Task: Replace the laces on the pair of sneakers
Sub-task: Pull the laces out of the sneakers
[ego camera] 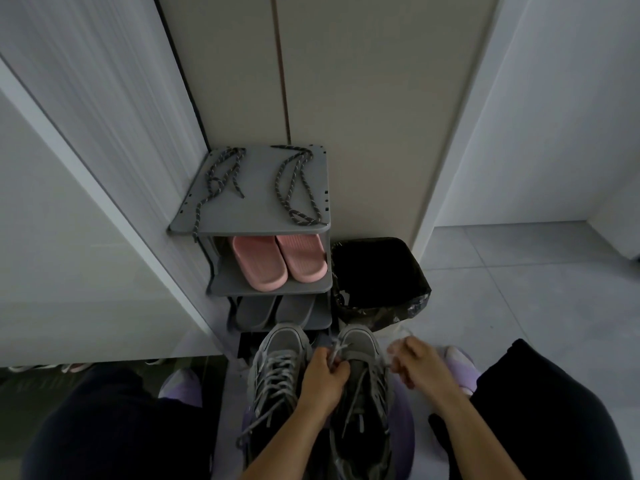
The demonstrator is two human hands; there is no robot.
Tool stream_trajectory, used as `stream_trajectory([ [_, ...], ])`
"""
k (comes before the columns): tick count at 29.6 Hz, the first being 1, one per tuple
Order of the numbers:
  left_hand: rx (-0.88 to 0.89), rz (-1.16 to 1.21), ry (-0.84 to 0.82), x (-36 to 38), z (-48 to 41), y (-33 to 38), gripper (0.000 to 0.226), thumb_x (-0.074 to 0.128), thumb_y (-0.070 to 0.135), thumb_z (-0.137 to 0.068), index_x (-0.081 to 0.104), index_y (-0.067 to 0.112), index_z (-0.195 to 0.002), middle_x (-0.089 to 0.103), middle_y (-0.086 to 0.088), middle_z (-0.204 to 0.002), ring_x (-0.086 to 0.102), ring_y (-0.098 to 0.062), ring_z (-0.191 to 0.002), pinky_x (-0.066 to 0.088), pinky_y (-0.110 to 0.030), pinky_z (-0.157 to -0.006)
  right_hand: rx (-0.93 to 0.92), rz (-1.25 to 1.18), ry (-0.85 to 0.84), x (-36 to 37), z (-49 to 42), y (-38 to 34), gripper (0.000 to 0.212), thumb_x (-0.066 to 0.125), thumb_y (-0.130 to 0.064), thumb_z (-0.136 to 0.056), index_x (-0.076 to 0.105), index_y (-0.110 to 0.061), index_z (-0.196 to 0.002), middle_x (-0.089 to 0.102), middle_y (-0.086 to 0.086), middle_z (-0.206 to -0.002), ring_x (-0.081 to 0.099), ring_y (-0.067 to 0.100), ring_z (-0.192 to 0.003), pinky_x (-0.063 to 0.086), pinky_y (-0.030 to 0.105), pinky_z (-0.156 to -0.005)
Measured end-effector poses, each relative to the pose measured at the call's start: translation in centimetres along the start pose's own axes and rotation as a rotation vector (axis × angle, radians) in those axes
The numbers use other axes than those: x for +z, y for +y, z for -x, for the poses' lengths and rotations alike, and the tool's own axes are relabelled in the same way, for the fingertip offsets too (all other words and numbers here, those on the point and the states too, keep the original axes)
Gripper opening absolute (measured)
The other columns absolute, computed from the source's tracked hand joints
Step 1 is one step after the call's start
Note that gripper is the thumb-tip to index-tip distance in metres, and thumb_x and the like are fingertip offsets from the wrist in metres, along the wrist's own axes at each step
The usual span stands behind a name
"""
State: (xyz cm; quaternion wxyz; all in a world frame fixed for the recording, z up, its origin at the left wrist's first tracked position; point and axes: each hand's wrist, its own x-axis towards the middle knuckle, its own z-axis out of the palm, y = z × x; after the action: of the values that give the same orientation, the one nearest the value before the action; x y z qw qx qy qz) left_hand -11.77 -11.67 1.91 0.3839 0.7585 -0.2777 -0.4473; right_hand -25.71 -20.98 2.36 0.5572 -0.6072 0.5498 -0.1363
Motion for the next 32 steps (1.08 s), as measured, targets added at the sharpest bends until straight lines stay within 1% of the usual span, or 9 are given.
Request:
stream_trajectory([
  [2,-0.012,-0.012,-0.003,0.0,0.0,0.0,0.018,0.053,0.019,-0.089,0.039,0.019,-0.078,0.041,0.001,-0.070,0.040,-0.012,-0.061,0.031,-0.024,-0.057,-0.061,0.517,-0.088,0.0,-0.3,1.5,0.027,0.057,-0.018,-0.089,0.046,-0.018,-0.064,0.049,-0.001,-0.067,0.049,0.016,-0.067,0.030,0.020,-0.052],
  [4,-0.011,-0.034,0.010,0.0,0.0,-0.1,0.019,0.053,0.019,-0.089,0.039,0.019,-0.077,0.041,0.001,-0.069,0.039,-0.012,-0.060,0.030,-0.026,-0.057,-0.129,0.562,-0.074,-0.2,0.1,1.7,0.038,0.062,-0.017,-0.086,0.038,-0.019,-0.056,0.042,-0.004,-0.060,0.043,0.018,-0.067,0.030,0.020,-0.053],
  [10,0.004,-0.025,0.017,0.1,0.1,0.1,0.011,0.050,0.018,-0.090,0.042,0.020,-0.083,0.044,0.004,-0.070,0.043,-0.009,-0.061,0.034,-0.023,-0.057,0.021,-0.484,0.383,-2.2,-0.3,0.2,0.035,0.057,-0.013,-0.090,0.039,-0.019,-0.061,0.029,-0.001,-0.054,0.026,0.002,-0.037,0.023,0.014,-0.035],
  [12,0.003,-0.035,0.024,0.2,0.2,0.1,0.017,0.051,0.018,-0.090,0.040,0.022,-0.077,0.044,0.003,-0.069,0.042,-0.010,-0.060,0.033,-0.023,-0.056,0.017,-0.609,0.374,-2.3,-0.4,-0.2,0.032,0.052,-0.015,-0.093,0.040,-0.020,-0.064,0.038,0.001,-0.060,0.038,0.002,-0.047,0.033,0.015,-0.045],
  [15,0.002,-0.057,0.041,0.4,0.2,0.0,0.018,0.051,0.018,-0.090,0.039,0.019,-0.077,0.045,0.001,-0.070,0.043,-0.012,-0.061,0.033,-0.023,-0.056,0.016,-0.748,0.119,-0.4,0.2,-0.7,0.026,0.038,-0.014,-0.099,0.050,-0.012,-0.076,0.060,0.005,-0.076,0.060,0.016,-0.073,0.051,0.033,-0.072],
  [18,0.001,-0.082,0.045,0.2,0.1,0.1,0.013,0.049,0.018,-0.091,0.040,0.017,-0.081,0.045,0.002,-0.071,0.043,-0.010,-0.061,0.032,-0.022,-0.055,-0.024,-0.891,0.066,0.3,0.4,-0.8,0.032,0.031,-0.011,-0.100,0.039,-0.013,-0.069,0.047,-0.002,-0.048,0.050,0.011,-0.044,0.050,0.028,-0.052],
  [22,0.031,-0.135,0.025,0.5,0.4,0.5,0.009,0.046,0.017,-0.092,0.040,0.014,-0.087,0.042,0.004,-0.070,0.041,-0.009,-0.060,0.031,-0.022,-0.053,-0.139,-0.763,0.282,-1.6,-0.2,-1.0,0.036,0.032,-0.008,-0.099,0.027,-0.020,-0.065,0.029,-0.013,-0.036,0.024,0.000,-0.031,0.020,0.011,-0.033],
  [28,0.078,-0.273,0.031,0.7,0.3,0.8,0.028,0.044,0.014,-0.092,0.031,0.023,-0.069,0.039,0.004,-0.068,0.038,-0.008,-0.057,0.026,-0.018,-0.048,-0.254,-0.147,0.503,-0.6,-1.3,-0.6,0.036,0.038,-0.017,-0.098,0.030,-0.027,-0.064,0.034,0.000,-0.059,0.030,0.013,-0.051,0.029,0.017,-0.040],
  [32,0.087,-0.302,-0.022,1.2,0.9,0.3,0.006,0.045,0.013,-0.091,0.041,0.016,-0.088,0.046,0.003,-0.077,0.048,-0.016,-0.076,0.036,-0.023,-0.065,-0.351,0.123,0.508,-0.4,-1.1,-0.3,0.021,0.043,-0.013,-0.096,0.042,-0.017,-0.076,0.035,0.001,-0.052,0.031,0.017,-0.047,0.026,0.033,-0.048],
])
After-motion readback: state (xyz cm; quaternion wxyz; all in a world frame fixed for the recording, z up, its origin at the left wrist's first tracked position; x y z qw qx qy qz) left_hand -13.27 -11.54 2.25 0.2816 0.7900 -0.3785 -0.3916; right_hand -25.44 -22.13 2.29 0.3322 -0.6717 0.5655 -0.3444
